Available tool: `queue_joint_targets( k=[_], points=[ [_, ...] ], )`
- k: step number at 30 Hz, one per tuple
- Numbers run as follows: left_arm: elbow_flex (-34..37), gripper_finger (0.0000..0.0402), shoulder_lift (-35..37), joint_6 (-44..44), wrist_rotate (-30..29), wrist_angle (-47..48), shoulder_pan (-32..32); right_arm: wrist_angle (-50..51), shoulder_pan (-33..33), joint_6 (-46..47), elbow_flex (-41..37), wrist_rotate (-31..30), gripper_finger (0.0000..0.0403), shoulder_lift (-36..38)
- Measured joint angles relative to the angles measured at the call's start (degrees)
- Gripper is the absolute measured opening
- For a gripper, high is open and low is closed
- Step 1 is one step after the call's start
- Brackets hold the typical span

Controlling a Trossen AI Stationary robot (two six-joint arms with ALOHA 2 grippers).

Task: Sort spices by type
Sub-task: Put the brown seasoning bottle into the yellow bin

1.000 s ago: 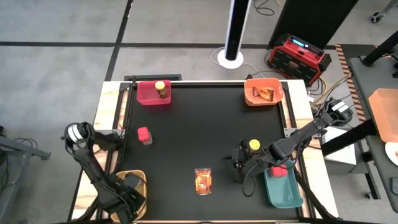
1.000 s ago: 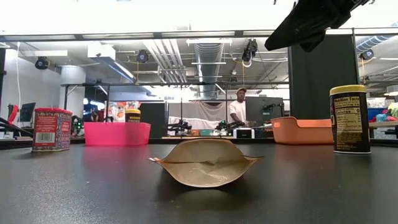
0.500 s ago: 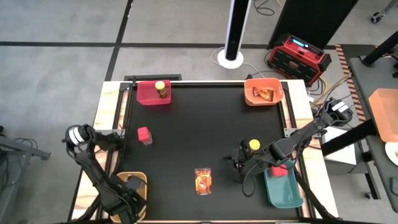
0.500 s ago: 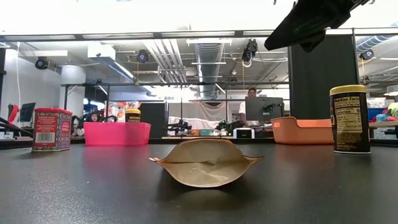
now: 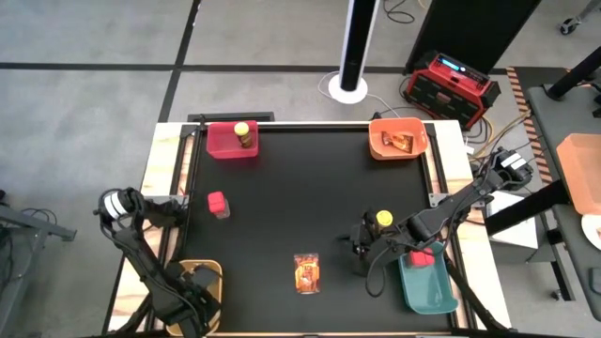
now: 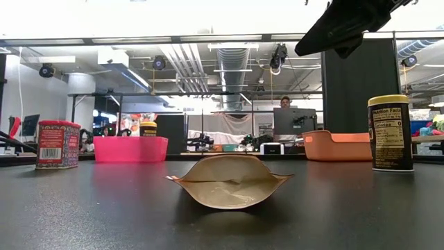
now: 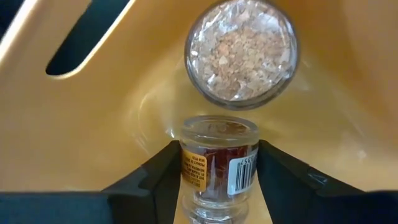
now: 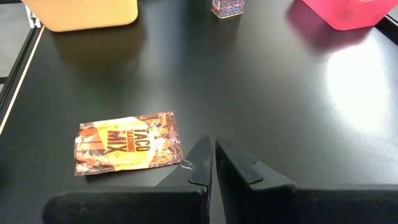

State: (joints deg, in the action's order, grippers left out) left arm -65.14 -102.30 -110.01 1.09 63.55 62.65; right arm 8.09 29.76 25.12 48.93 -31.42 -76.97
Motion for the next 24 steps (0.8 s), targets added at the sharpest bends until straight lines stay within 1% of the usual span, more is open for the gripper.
queue_joint_targets(
  k=[6, 9, 15, 19, 22, 24],
  points=[
    [-0.02, 0.0159, 0.02, 1.07, -0.14, 0.45, 0.02, 0.01, 0.00, 0.01, 0.00, -0.02, 0.0013, 0.00],
    [-1.14, 0.0158, -0.02, 2.42, 0.05, 2.58, 0.00, 0.03, 0.00, 0.01, 0.00, 0.00, 0.0013, 0.00],
    [-6.75, 0.0157, -0.07, 4.73, 0.16, 9.59, 0.04, 0.01, 0.00, 0.01, 0.00, -0.02, 0.0013, 0.00],
    [-10.23, 0.0156, -0.04, 4.93, -0.84, 14.21, 0.02, 0.03, 0.00, -0.01, 0.00, -0.03, 0.0013, 0.00],
    [-11.85, 0.0156, -0.04, 5.33, -0.94, 15.97, 0.00, 0.04, 0.00, -0.02, 0.00, -0.04, 0.0013, 0.00],
    [-12.55, 0.0156, -0.04, 7.28, -0.89, 15.59, 0.00, 0.08, 0.00, -0.02, 0.00, -0.04, 0.0013, 0.00]
  ],
)
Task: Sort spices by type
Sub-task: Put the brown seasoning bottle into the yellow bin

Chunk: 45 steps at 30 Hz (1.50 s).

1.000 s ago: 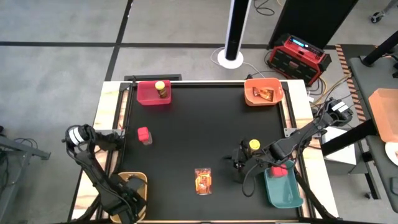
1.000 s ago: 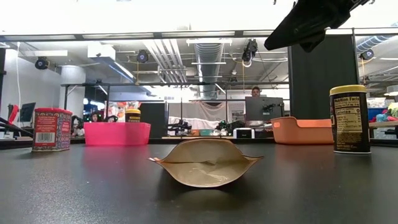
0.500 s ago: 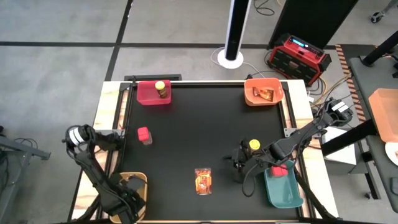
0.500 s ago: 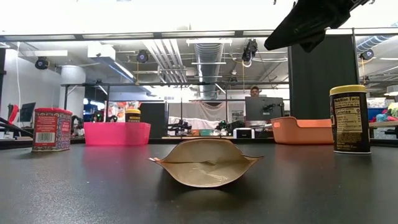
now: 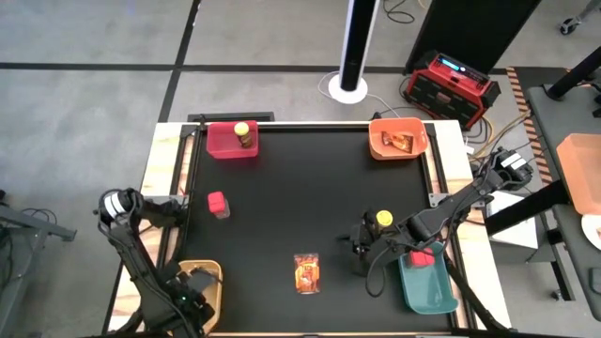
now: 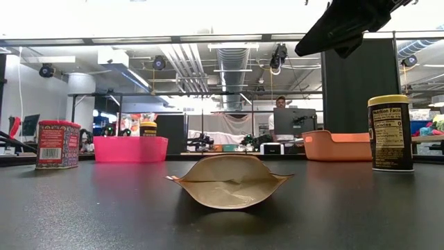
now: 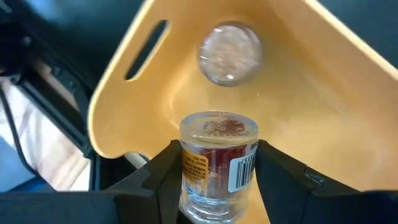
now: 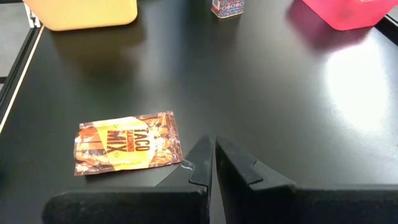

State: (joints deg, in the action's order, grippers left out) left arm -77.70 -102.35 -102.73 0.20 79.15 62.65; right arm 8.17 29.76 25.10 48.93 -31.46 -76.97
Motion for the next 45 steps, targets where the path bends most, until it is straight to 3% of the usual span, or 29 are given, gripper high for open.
queue_joint_targets(
  k=[9, 17, 45],
  points=[
    [-1.70, 0.0155, 0.04, 10.69, 14.21, -2.04, -3.02, 0.01, 0.00, 0.00, 0.00, 0.00, 0.0013, 0.00],
    [-0.53, 0.0154, 0.07, 13.81, 15.79, -8.70, -4.23, 0.08, 0.00, 0.46, -0.28, 0.02, 0.0013, 0.00],
    [-0.30, 0.0154, 0.07, 13.03, 15.83, -8.58, -4.52, 0.06, 0.00, 0.45, -0.87, 0.17, 0.0013, -0.02]
  ],
)
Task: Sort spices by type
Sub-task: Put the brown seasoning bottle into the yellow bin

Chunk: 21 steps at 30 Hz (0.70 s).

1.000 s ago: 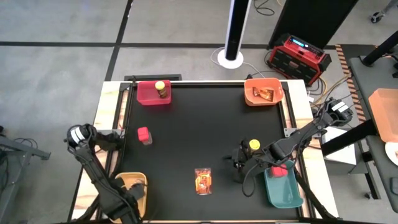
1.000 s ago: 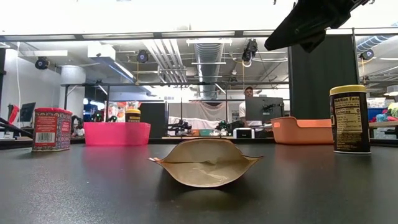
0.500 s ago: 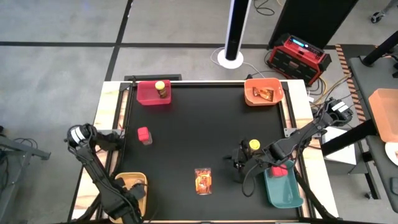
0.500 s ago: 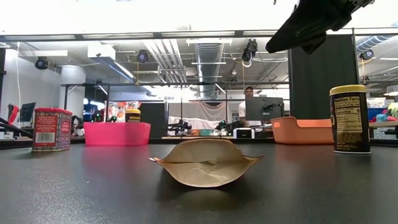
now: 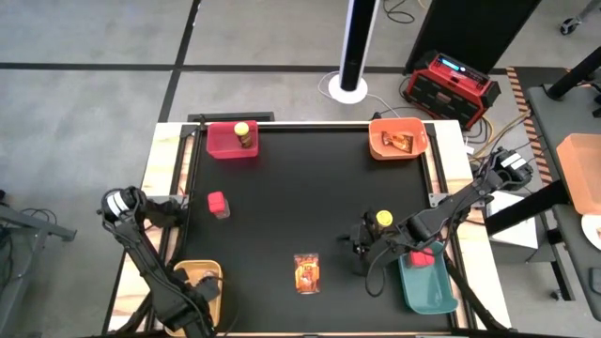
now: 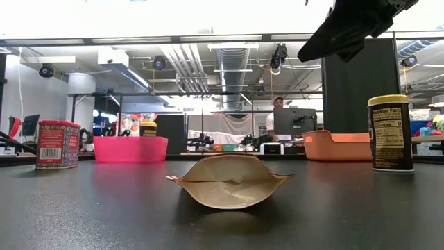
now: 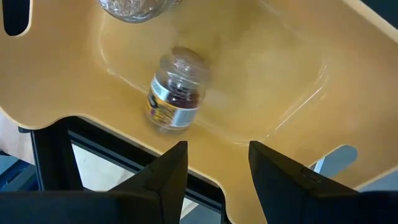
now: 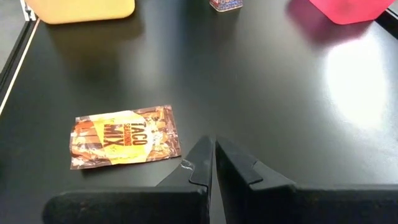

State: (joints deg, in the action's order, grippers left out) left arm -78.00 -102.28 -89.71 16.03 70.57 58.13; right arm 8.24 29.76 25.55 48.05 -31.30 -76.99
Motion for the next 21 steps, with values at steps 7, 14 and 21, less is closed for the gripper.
queue_joint_targets(
  k=[7, 14, 21],
  points=[
    [0.02, 0.0160, 0.02, 0.14, -7.43, 0.42, 0.09, -0.06, 0.00, 0.00, -0.63, -0.03, 0.0013, 0.00],
    [2.32, 0.0203, 0.07, 4.99, -10.12, 0.39, 0.75, -0.46, 0.00, 0.37, -1.70, -0.19, 0.0013, 0.00],
    [8.39, 0.0207, 0.07, 9.22, -8.79, -2.14, 2.58, -0.80, 0.00, 1.35, -2.99, -0.21, 0.0013, 0.00]
  ],
)
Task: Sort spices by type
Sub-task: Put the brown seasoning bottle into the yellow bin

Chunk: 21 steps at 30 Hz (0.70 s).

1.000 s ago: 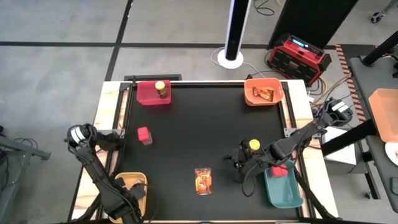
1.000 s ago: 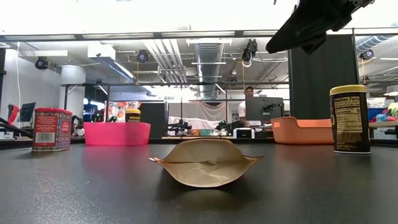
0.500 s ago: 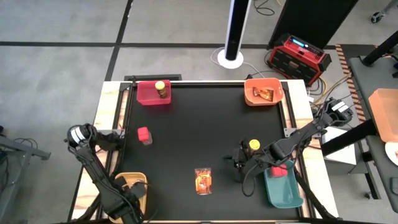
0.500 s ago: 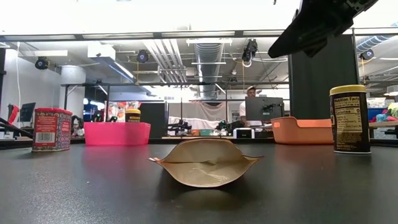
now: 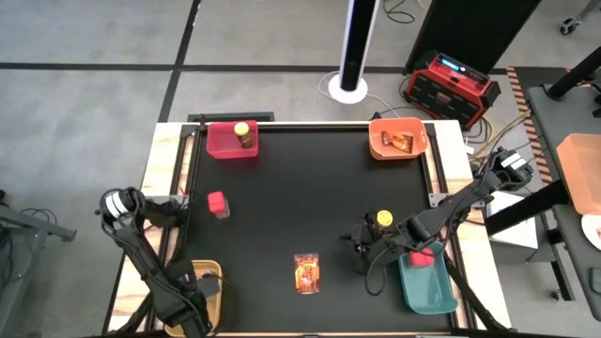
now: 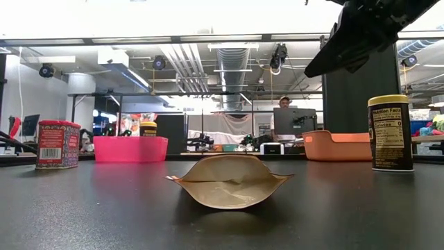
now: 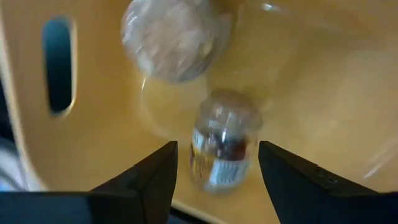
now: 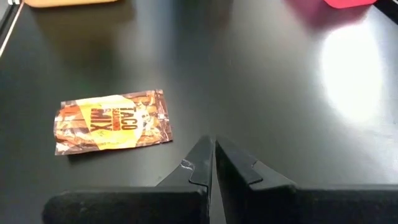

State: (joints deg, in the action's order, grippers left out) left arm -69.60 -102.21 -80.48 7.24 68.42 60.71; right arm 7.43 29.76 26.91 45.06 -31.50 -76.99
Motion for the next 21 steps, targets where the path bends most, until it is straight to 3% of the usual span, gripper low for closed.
queue_joint_targets(
  k=[6, 21],
  points=[
    [0.91, 0.0190, 0.00, 6.57, -6.48, -3.34, 2.48, -0.86, 0.00, 0.16, 0.00, -0.02, 0.0013, 0.00],
    [6.64, 0.0185, 0.11, 5.66, -6.82, -9.90, 3.39, -0.93, -0.02, 0.12, -0.02, -0.13, 0.0013, 0.00]
  ],
)
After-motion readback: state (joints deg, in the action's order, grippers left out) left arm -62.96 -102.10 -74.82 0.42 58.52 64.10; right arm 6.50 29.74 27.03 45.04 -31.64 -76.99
